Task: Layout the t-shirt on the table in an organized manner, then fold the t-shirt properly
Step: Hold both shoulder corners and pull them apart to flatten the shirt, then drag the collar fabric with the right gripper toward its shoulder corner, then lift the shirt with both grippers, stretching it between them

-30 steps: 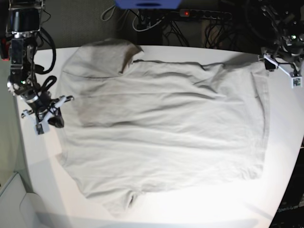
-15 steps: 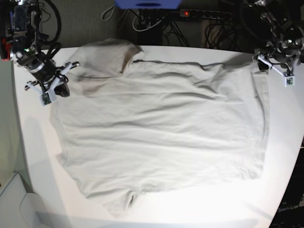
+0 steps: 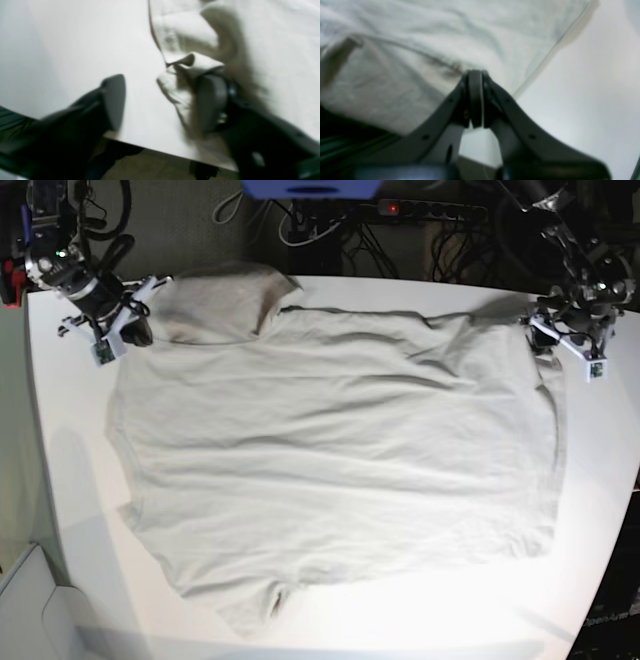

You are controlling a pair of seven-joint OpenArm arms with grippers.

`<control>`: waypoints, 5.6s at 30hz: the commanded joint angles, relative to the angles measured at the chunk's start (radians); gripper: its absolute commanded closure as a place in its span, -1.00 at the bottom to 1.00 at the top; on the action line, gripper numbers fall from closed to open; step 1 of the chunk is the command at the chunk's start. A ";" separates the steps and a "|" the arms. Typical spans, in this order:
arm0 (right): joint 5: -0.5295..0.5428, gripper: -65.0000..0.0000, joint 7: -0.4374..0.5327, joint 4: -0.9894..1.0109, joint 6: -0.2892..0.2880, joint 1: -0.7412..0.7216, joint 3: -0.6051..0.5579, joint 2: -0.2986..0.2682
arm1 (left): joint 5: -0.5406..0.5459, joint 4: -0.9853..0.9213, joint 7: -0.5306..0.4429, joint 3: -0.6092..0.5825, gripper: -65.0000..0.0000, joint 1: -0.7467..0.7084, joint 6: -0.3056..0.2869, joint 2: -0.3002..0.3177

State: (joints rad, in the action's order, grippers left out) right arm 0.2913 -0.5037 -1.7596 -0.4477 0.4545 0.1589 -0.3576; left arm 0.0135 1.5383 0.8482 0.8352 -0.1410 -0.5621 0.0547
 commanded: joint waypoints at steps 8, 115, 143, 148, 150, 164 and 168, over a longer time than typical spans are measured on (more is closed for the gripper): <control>0.007 1.00 0.026 -0.018 0.003 -0.006 0.005 -0.014 | -0.013 0.015 0.013 0.008 0.93 -0.012 -0.005 0.018; 0.006 1.00 -0.197 -0.096 -0.224 -0.259 -0.017 -0.001 | -0.022 0.136 0.023 0.078 1.00 0.226 0.004 0.064; 0.006 1.00 -0.189 0.387 -0.225 -0.735 -0.141 -0.036 | -0.022 -0.106 0.023 0.074 1.00 0.430 0.004 0.126; 0.006 1.00 -0.152 0.455 -0.225 -0.779 -0.152 -0.036 | -0.022 -0.164 0.023 0.072 1.00 0.475 0.004 0.150; 0.006 1.00 -0.148 0.481 -0.225 -0.802 -0.166 -0.037 | -0.022 -0.169 0.023 0.072 1.00 0.479 0.004 0.155; 0.006 1.00 -0.146 0.510 -0.225 -0.842 -0.164 -0.050 | -0.017 0.124 0.400 0.078 1.00 0.433 0.004 0.096; 0.006 1.00 -0.146 0.516 -0.225 -0.843 -0.160 -0.050 | -0.020 0.301 0.548 0.078 1.00 0.399 0.004 0.075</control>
State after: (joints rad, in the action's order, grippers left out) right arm 0.2939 -0.6693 -1.2312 -0.6617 -0.3599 -0.0113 -0.3882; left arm -0.0124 1.8168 1.4334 0.9157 0.2325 -0.5613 0.1078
